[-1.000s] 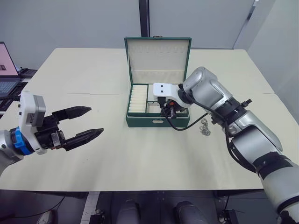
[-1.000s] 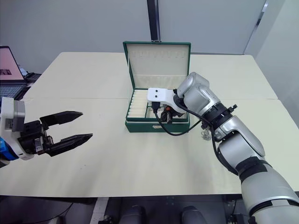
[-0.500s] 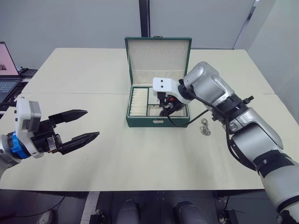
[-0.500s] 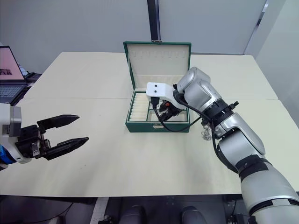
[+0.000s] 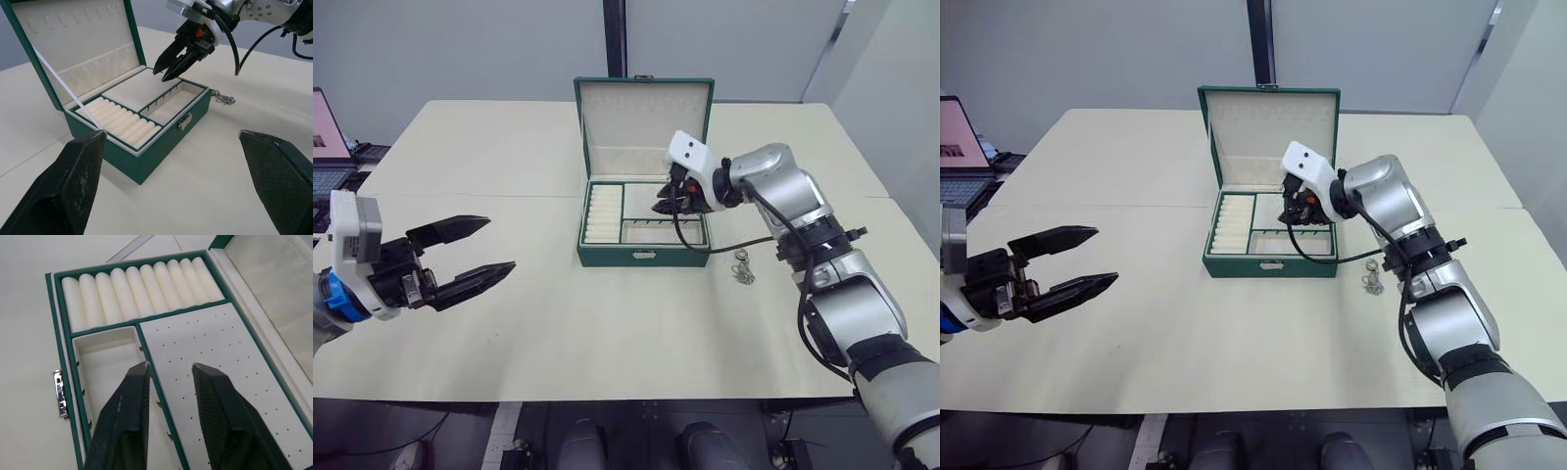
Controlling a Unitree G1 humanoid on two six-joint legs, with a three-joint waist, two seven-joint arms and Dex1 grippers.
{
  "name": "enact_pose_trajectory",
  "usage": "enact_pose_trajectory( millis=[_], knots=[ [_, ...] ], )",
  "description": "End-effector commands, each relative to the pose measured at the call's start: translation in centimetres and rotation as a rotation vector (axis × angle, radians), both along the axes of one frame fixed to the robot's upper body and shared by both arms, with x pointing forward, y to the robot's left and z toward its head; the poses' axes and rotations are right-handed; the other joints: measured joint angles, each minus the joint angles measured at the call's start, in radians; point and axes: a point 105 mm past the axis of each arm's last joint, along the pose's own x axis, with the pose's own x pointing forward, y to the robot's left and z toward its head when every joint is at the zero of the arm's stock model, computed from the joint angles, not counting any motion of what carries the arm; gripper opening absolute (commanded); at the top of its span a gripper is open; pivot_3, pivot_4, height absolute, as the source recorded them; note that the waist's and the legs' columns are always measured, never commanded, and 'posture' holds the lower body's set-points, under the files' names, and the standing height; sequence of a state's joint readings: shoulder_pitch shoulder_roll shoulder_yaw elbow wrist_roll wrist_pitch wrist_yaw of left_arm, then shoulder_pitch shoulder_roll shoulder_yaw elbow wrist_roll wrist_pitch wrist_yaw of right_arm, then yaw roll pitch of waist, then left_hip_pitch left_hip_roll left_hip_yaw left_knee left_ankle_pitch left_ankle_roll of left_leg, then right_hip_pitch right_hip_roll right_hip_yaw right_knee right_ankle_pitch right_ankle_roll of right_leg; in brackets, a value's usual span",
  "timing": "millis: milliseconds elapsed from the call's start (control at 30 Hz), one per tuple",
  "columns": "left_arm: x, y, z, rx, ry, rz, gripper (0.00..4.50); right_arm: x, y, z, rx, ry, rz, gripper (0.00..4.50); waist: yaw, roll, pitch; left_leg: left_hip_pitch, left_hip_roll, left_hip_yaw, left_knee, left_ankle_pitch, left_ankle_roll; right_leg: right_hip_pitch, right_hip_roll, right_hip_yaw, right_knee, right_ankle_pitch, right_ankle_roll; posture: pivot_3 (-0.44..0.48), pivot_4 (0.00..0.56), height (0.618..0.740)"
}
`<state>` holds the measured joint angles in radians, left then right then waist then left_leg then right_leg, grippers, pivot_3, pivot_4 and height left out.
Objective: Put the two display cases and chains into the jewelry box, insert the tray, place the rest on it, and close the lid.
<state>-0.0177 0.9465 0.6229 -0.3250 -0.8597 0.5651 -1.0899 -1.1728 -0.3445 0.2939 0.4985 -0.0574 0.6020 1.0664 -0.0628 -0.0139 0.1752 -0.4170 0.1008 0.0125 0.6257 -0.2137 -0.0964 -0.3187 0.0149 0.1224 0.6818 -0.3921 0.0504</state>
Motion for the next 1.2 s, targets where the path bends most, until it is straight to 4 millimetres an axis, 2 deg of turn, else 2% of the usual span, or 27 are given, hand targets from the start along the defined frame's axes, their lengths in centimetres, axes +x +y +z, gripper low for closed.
enact_pose_trajectory(
  millis=[33, 100, 600, 967, 1133, 1200],
  knots=[
    [-0.1, -0.4, 0.6, 0.008, -0.018, -0.014, 4.50, 0.3, 0.3, 0.4, 0.066, -0.028, -0.015, 0.46, -0.001, 0.000, 0.000, 0.000, 0.000, 0.000, 0.000, 0.000, 0.000, 0.000, 0.000, 0.000, 0.000, 0.000, 0.000, 0.000, 0.150, 0.740],
    [-0.1, -0.4, 0.6, 0.010, -0.016, -0.014, 4.50, 0.7, 0.5, 0.1, 0.089, -0.031, -0.033, 0.02, -0.003, 0.000, 0.000, 0.000, 0.000, 0.000, 0.000, 0.000, -0.001, 0.000, 0.000, 0.000, 0.000, 0.000, 0.000, 0.000, 0.150, 0.740],
    [0.1, -0.5, 1.1, 0.026, -0.017, -0.012, 4.50, 2.4, 2.0, -1.3, 0.176, -0.021, -0.099, 0.02, -0.014, 0.000, 0.000, 0.000, 0.000, 0.000, 0.000, 0.001, -0.002, 0.000, 0.000, 0.000, 0.000, 0.000, 0.000, 0.000, 0.150, 0.740],
    [0.1, -0.8, 1.2, 0.029, -0.024, -0.010, 4.50, 2.6, 1.7, -3.2, 0.148, 0.018, -0.115, 0.02, -0.019, 0.000, 0.000, 0.000, 0.000, -0.001, 0.000, 0.001, -0.002, 0.001, 0.000, -0.001, 0.000, 0.000, 0.000, 0.000, 0.150, 0.740],
    [0.3, -1.1, 1.3, 0.027, -0.025, -0.018, 4.50, 2.7, 1.5, -3.3, 0.148, 0.020, -0.122, 0.02, -0.020, -0.001, 0.000, 0.000, 0.000, -0.001, 0.000, 0.001, -0.002, 0.001, 0.000, -0.001, 0.000, 0.000, 0.000, 0.000, 0.150, 0.740],
    [0.4, -1.5, 1.4, 0.026, -0.026, -0.029, 4.50, 2.7, 1.4, -2.4, 0.166, 0.006, -0.121, 0.02, -0.020, -0.001, 0.000, 0.000, 0.000, -0.001, 0.000, 0.001, -0.002, 0.001, 0.000, -0.001, 0.000, 0.000, 0.000, 0.000, 0.150, 0.740]
  ],
)
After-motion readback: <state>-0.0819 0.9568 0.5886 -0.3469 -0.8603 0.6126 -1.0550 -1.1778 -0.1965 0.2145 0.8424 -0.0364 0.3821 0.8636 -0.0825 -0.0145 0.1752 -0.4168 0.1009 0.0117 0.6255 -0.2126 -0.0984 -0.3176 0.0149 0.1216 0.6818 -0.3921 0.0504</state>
